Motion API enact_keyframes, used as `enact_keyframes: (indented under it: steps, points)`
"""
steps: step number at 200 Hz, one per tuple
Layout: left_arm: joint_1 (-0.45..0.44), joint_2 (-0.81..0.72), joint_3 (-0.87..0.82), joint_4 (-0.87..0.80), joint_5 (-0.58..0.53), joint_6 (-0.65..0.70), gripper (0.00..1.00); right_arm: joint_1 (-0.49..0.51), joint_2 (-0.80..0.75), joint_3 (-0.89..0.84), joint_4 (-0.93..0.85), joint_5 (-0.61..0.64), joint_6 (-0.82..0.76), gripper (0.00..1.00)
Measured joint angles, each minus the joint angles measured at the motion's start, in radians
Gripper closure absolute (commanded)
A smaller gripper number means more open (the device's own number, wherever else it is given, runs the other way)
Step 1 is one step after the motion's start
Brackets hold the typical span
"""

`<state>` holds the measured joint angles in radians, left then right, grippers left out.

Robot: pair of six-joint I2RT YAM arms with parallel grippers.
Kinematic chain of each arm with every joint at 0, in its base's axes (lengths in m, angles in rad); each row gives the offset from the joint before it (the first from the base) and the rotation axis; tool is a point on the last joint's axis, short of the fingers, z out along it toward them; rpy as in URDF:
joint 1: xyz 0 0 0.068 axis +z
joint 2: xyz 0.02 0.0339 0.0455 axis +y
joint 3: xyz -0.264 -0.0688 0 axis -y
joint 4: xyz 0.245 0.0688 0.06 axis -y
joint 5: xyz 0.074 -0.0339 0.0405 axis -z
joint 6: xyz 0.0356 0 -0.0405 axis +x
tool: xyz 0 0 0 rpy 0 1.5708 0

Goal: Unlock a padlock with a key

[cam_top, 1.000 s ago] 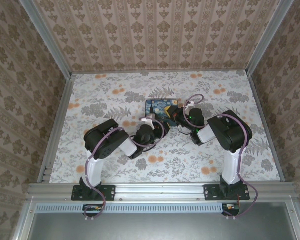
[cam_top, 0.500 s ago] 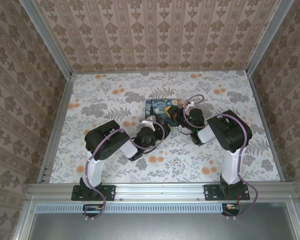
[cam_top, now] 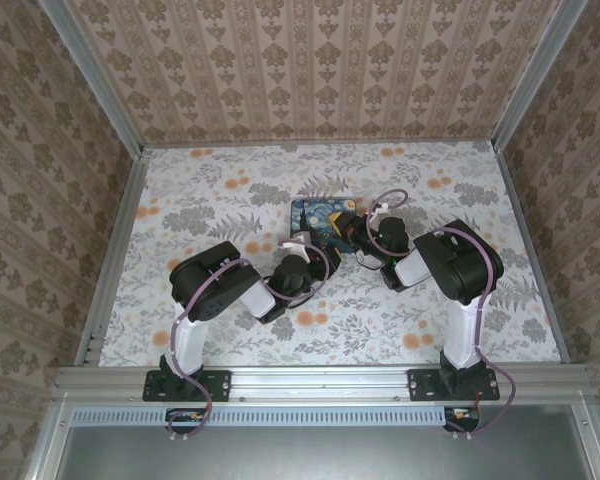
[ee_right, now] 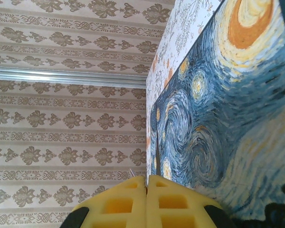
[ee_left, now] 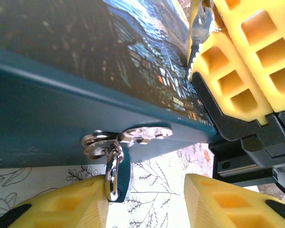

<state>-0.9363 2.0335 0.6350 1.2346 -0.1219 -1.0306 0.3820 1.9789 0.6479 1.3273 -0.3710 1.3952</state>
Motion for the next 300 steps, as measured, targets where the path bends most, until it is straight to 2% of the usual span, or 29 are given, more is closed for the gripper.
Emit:
enact_keyframes:
  steps: [55, 98, 156, 173, 215, 271, 300]
  points:
    - [0.001, 0.016, 0.012, 0.008, -0.015, -0.014, 0.55, 0.000, 0.003, 0.000, 0.003, 0.000, 0.000, 1.00]
    - [0.007, 0.060, 0.040, 0.047, -0.018, -0.018, 0.59, 0.000, 0.003, 0.000, 0.003, 0.000, 0.000, 1.00]
    - [0.010, 0.067, 0.041, 0.045, -0.025, -0.025, 0.70, -0.002, 0.005, 0.000, 0.008, 0.000, 0.000, 1.00]
    - [0.013, 0.068, 0.041, 0.041, -0.026, -0.027, 0.76, -0.002, 0.006, 0.000, 0.009, 0.000, 0.000, 1.00]
    - [0.017, 0.068, 0.040, 0.032, -0.025, -0.032, 0.81, -0.002, 0.006, 0.000, 0.010, 0.000, 0.000, 1.00]
    - [0.026, 0.064, 0.033, 0.053, -0.013, -0.059, 1.00, -0.006, 0.006, 0.000, 0.016, -0.001, 0.004, 1.00]
    - [0.038, 0.058, 0.025, 0.052, 0.008, -0.075, 1.00, -0.014, -0.004, -0.002, 0.006, -0.006, 0.012, 1.00]
